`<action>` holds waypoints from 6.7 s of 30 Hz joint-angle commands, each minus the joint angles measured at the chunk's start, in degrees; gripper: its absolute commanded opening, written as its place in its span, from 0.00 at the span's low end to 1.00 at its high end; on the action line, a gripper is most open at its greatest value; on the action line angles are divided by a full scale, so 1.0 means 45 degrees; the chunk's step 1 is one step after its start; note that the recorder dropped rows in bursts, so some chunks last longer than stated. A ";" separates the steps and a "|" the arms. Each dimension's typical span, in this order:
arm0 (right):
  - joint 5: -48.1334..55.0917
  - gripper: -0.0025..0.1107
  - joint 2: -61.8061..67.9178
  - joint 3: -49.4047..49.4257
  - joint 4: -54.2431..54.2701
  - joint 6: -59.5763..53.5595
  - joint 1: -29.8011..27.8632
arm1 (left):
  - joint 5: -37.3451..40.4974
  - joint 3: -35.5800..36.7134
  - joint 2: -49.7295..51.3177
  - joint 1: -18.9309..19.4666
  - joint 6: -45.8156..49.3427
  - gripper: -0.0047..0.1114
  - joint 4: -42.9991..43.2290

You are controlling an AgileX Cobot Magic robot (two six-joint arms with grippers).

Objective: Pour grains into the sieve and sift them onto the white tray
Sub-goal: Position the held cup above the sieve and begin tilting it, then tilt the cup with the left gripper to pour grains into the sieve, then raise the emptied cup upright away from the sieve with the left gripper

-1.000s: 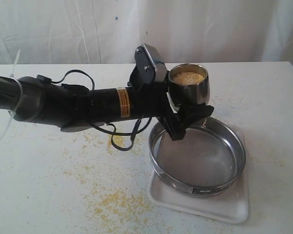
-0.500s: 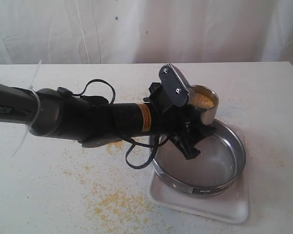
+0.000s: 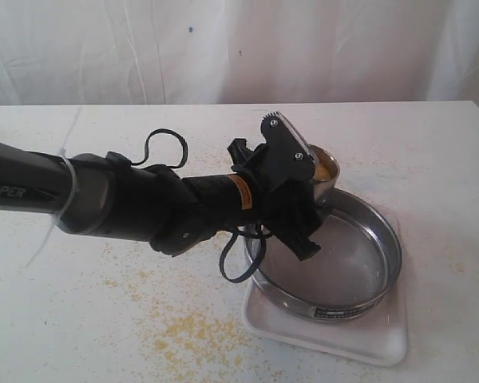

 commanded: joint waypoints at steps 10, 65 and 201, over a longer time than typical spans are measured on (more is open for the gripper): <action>-0.0022 0.02 -0.0049 -0.0017 -0.0078 -0.0041 0.0000 | 0.1588 -0.0091 -0.1282 -0.0691 0.2276 0.04 -0.4856; -0.0022 0.02 -0.0049 -0.0017 -0.0078 -0.0041 0.0000 | 0.4614 -0.2385 0.0378 -0.0635 1.1164 0.04 0.2345; -0.0022 0.02 -0.0049 -0.0017 -0.0078 -0.0041 0.0000 | 0.3869 -0.4574 0.0903 -0.0820 1.7413 0.04 0.2669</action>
